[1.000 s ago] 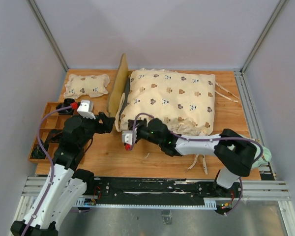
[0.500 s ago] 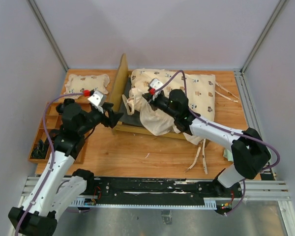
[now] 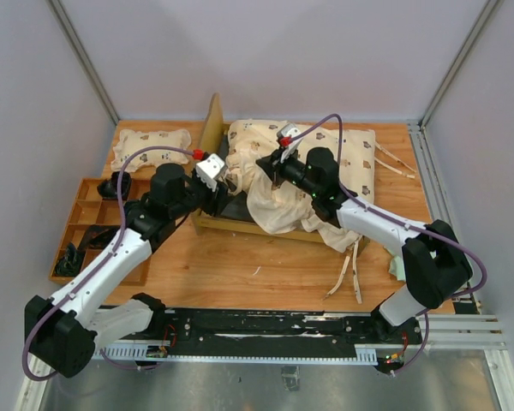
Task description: Set up the pet bed
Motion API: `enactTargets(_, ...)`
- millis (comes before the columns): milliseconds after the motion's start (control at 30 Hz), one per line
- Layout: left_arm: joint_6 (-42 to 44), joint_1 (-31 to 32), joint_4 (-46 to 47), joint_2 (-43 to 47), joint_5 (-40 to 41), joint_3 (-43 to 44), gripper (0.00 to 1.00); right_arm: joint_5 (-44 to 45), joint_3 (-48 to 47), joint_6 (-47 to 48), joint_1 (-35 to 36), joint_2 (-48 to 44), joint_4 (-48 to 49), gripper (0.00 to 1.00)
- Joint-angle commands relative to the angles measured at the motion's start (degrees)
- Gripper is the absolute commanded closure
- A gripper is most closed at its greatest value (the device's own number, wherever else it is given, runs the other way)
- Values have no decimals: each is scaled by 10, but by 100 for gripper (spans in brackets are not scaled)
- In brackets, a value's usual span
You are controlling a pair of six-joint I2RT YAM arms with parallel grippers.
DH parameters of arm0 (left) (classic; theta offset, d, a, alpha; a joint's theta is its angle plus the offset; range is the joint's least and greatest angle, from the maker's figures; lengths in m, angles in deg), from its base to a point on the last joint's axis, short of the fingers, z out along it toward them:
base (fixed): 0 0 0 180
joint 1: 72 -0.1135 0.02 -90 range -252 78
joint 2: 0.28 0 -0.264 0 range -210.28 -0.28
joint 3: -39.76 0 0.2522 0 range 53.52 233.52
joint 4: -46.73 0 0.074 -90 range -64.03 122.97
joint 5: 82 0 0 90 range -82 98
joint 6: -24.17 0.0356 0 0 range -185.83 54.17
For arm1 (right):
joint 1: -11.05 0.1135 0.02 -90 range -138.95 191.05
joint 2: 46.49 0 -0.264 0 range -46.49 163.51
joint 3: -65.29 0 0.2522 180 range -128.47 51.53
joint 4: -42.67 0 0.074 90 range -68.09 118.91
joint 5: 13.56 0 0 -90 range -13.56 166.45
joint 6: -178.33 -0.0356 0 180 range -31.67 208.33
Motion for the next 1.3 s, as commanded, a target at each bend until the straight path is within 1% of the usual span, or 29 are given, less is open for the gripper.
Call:
enactTargets(0,-6,12,79,-8,39,-15,45,-8,-12,-22,-17,-10,28,100)
enactTargets(133,-24,16,127,-25,21,-34,42,-16,-11,-29,-18,-9,34,100)
enactTargets(267,-29,18,135,-60,16,-35,42,-16,-8,-32,-18,-8,38,100)
enactTargets(300,-28,18,136,-67,19,-36,43,-15,-7,-32,-18,-8,38,100)
enactTargets(367,-27,19,137,-74,18,-35,53,-16,-5,-35,-18,-9,41,100)
enactTargets(400,-28,19,136,-73,14,-32,65,-18,-4,-36,-19,-9,44,100)
enactTargets(433,-30,20,134,-69,7,-28,81,-18,-2,-36,-18,-9,44,100)
enactTargets(467,-35,20,129,-62,1,-20,93,-19,-3,-36,-19,-9,44,100)
enactTargets(500,-48,21,120,-53,-8,-9,99,-19,-3,-35,-19,-10,43,100)
enactTargets(567,-83,21,105,-31,-43,20,100,-19,-1,-35,-20,-11,42,100)
enactTargets(633,-136,21,120,-9,-101,43,100,-20,2,-36,-23,-14,42,100)
enactTargets(700,-194,21,141,5,-141,45,100,-22,4,-35,-24,-19,42,100)
enactTargets(767,-237,21,142,11,-163,42,100,-23,5,-33,-25,-22,40,100)
enactTargets(833,-275,21,143,15,-162,30,100,-21,8,-33,-26,-22,39,100)
enactTargets(867,-278,21,141,16,-159,25,100,-21,9,-33,-26,-22,40,100)
enactTargets(900,-273,21,130,16,-154,23,98,-21,10,-34,-26,-21,40,100)
enactTargets(933,-265,21,113,15,-141,25,93,-23,10,-35,-27,-20,42,100)
enactTargets(1000,-238,21,71,16,-100,30,88,-27,12,-36,-27,-21,43,100)
enactTargets(1100,-184,21,9,20,-17,39,85,-26,13,-35,-27,-23,43,100)
enactTargets(1133,-168,21,-3,22,8,39,88,-26,14,-35,-27,-23,43,100)
enactTargets(1167,-154,21,-11,23,26,39,96,-27,13,-36,-27,-23,43,100)
enactTargets(1200,-141,21,-22,23,44,42,99,-28,14,-36,-27,-23,44,100)
enactTargets(1267,-129,21,-51,19,67,55,100,-30,14,-36,-27,-22,44,100)
